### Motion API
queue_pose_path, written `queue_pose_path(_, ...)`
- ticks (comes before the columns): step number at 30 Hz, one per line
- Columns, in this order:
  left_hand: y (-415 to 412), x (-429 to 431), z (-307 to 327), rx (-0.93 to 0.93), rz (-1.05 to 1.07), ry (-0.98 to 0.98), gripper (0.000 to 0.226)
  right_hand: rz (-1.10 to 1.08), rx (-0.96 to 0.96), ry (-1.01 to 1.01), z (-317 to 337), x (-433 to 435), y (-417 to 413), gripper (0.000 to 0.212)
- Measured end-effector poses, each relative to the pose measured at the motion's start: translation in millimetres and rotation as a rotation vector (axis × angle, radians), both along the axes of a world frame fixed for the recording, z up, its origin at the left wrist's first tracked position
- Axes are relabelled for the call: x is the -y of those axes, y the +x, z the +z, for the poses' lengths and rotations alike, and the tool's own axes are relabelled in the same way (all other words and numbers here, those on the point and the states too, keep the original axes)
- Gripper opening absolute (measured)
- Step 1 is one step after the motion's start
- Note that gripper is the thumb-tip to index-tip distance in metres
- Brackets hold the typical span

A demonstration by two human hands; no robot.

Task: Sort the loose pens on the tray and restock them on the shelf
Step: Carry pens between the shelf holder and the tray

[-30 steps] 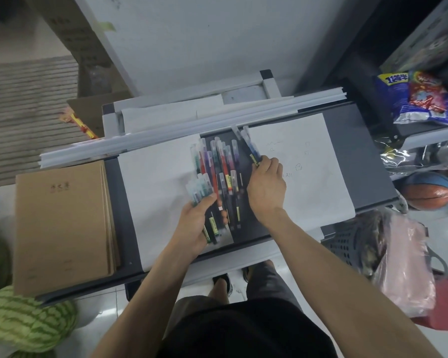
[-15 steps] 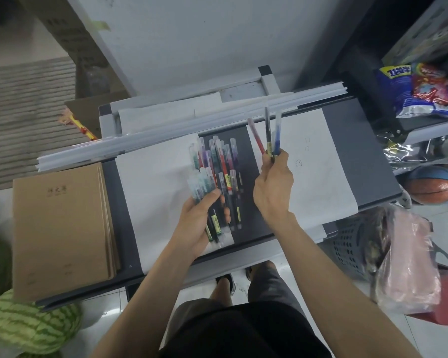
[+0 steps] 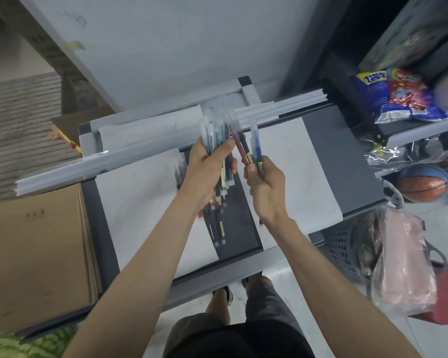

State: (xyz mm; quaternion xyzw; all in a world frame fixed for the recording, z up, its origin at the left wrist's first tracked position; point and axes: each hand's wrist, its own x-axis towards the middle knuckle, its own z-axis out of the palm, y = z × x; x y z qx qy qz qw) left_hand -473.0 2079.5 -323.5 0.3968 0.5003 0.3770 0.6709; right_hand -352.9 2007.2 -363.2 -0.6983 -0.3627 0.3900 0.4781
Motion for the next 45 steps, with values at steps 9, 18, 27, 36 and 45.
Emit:
queue_pose_path(9,24,-2,19,-0.126,-0.035,0.147,0.02,0.054,0.102,0.058,15,-16,18,0.023)
queue_pose_path(18,35,3,12,-0.274,0.014,0.281,0.019,-0.364,-0.078,0.079,15,-41,27,0.052)
queue_pose_path(27,73,16,-48,-0.232,0.323,0.342,0.02,-0.339,0.0,0.157,-26,-33,38,0.052)
queue_pose_path(36,83,27,-75,-0.24,0.373,0.522,0.023,-0.205,0.225,0.151,-37,-21,48,0.054)
queue_pose_path(45,85,31,-81,-0.248,0.331,0.436,0.019,-0.216,0.131,0.097,-41,-19,59,0.041)
